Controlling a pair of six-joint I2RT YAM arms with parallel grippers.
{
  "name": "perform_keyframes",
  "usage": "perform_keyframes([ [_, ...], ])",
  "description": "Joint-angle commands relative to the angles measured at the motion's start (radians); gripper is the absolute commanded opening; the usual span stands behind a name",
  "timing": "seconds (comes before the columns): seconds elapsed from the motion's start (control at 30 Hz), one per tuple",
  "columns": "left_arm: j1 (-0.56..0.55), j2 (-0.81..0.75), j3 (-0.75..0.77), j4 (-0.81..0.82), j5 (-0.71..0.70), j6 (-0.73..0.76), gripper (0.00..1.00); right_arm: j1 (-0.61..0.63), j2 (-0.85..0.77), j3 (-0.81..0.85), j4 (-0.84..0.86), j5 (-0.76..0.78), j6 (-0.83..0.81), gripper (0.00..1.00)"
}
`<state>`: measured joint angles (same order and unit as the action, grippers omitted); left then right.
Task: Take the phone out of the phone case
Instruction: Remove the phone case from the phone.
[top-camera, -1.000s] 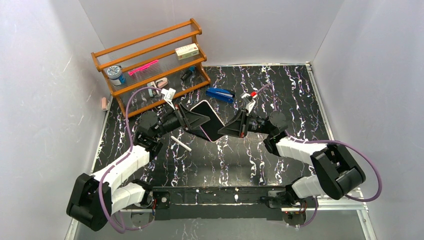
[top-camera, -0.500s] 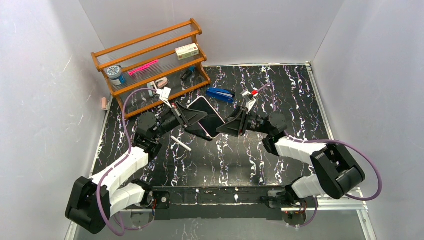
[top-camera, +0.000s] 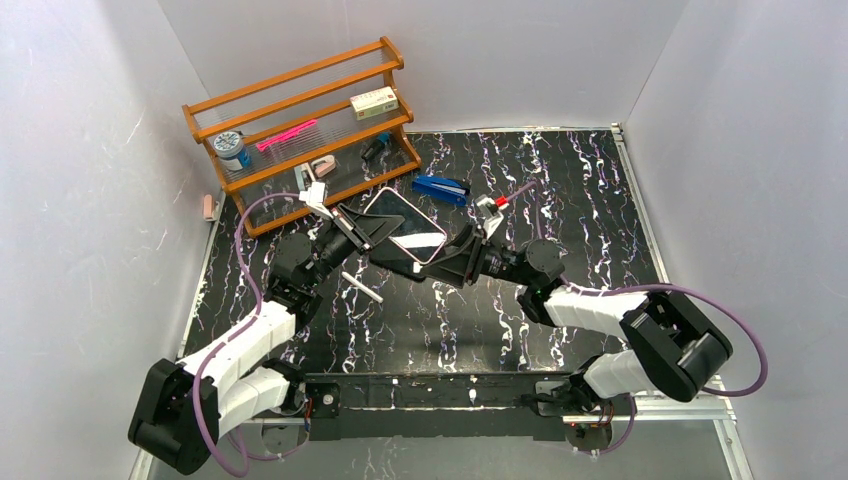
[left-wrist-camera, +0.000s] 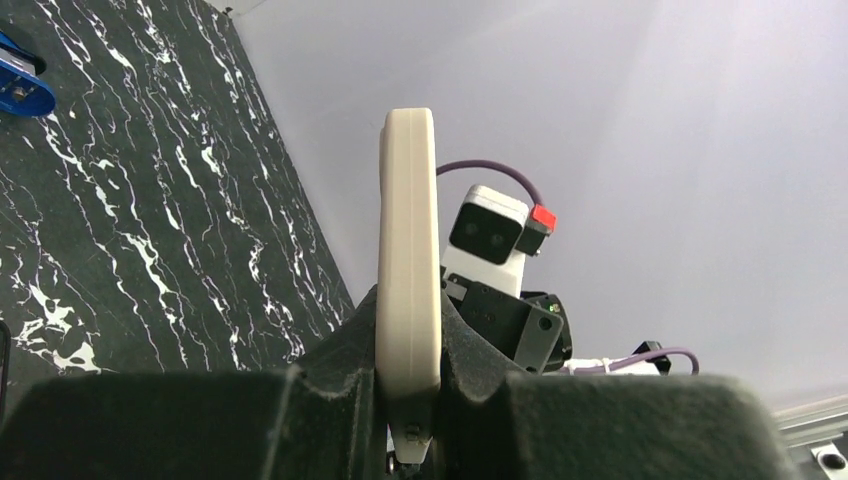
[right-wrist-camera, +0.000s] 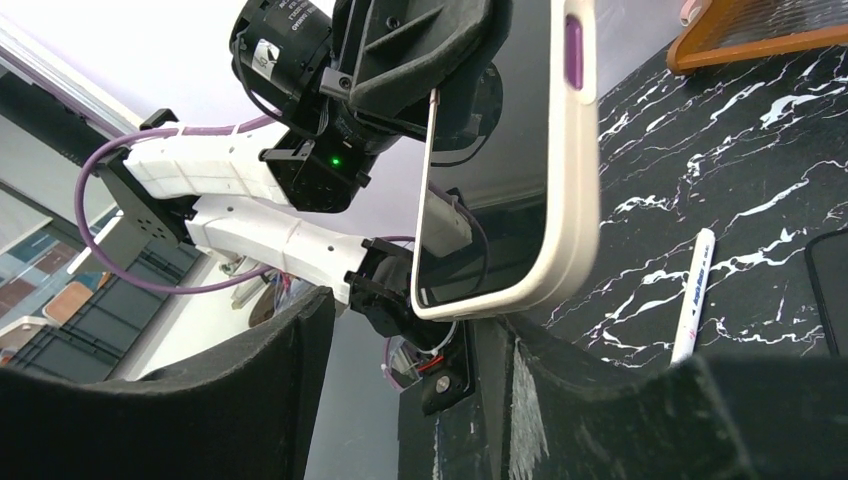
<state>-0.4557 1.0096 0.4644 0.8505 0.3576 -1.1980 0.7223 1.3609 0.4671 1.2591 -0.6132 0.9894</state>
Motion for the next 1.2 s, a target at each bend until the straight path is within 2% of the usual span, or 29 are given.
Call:
perform_keyframes([
  [0.0,-0.010,-0.036,-0.014,0.096,-0.062,-0.053,0.00,0.029,0.019,0.029,0.100,0.058,-0.037,0.60],
  [0.33,-0.015,-0.042,-0.044,0.100,-0.086,-0.097,0.00,0.038,0.064,0.038,0.156,0.085,-0.046,0.46],
  [0.43,-0.015,-0.037,-0.056,0.100,-0.100,-0.134,0.00,0.039,0.068,0.027,0.149,0.095,-0.099,0.36],
  [0.7,-0.015,0.001,-0.042,0.098,-0.055,-0.208,0.00,0.037,0.061,0.015,0.135,0.050,-0.332,0.01],
  [1.0,-0.015,0.025,-0.013,0.090,0.020,-0.241,0.00,0.037,-0.013,0.086,-0.088,0.010,-0.629,0.01],
  [1.17,-0.015,0.045,0.016,0.088,0.084,-0.210,0.00,0.038,0.002,0.151,-0.220,0.055,-0.760,0.01],
])
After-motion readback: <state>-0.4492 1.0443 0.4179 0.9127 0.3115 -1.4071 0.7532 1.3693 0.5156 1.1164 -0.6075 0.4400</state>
